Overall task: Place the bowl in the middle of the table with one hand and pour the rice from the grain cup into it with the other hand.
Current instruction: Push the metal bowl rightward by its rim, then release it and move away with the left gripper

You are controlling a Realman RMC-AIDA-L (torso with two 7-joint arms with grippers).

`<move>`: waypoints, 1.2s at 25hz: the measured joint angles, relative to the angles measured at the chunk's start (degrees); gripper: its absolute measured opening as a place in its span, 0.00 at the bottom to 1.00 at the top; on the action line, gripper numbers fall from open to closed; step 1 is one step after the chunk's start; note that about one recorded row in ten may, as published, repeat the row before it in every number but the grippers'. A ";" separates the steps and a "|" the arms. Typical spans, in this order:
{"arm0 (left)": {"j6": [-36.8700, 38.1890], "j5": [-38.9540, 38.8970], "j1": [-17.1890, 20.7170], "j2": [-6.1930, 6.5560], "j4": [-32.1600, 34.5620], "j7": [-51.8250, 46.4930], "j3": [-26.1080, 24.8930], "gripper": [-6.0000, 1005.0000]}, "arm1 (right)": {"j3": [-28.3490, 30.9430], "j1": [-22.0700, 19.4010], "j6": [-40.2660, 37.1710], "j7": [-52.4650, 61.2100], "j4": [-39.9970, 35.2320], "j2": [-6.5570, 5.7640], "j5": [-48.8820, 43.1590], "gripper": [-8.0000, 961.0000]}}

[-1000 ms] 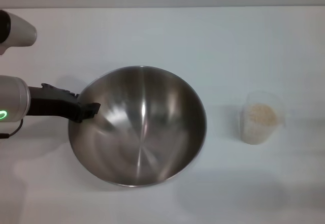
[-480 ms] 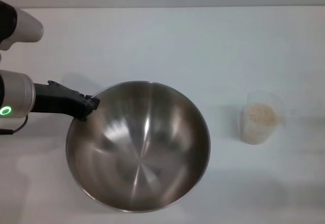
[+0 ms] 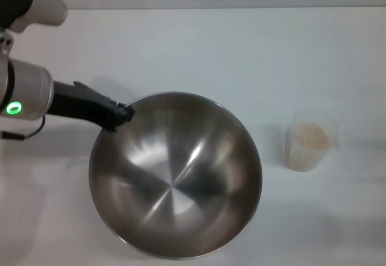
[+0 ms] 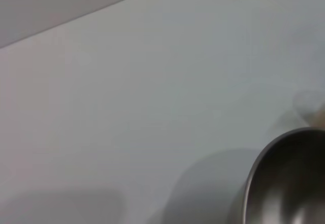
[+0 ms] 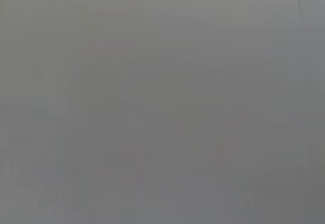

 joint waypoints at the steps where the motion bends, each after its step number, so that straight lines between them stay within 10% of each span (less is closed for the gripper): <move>1: -0.74 -0.06 -0.96 0.00 0.36 0.18 -0.68 0.05 | 0.00 0.00 0.00 0.02 0.00 0.00 0.00 0.87; 16: -6.85 -4.06 -15.24 0.11 13.35 7.49 -11.40 0.05 | 0.00 -0.50 0.01 0.20 -0.08 0.13 0.00 0.87; 30: 4.24 1.55 -22.91 0.21 25.25 9.46 -11.81 0.05 | -0.13 -0.90 0.01 0.26 0.14 0.13 0.00 0.87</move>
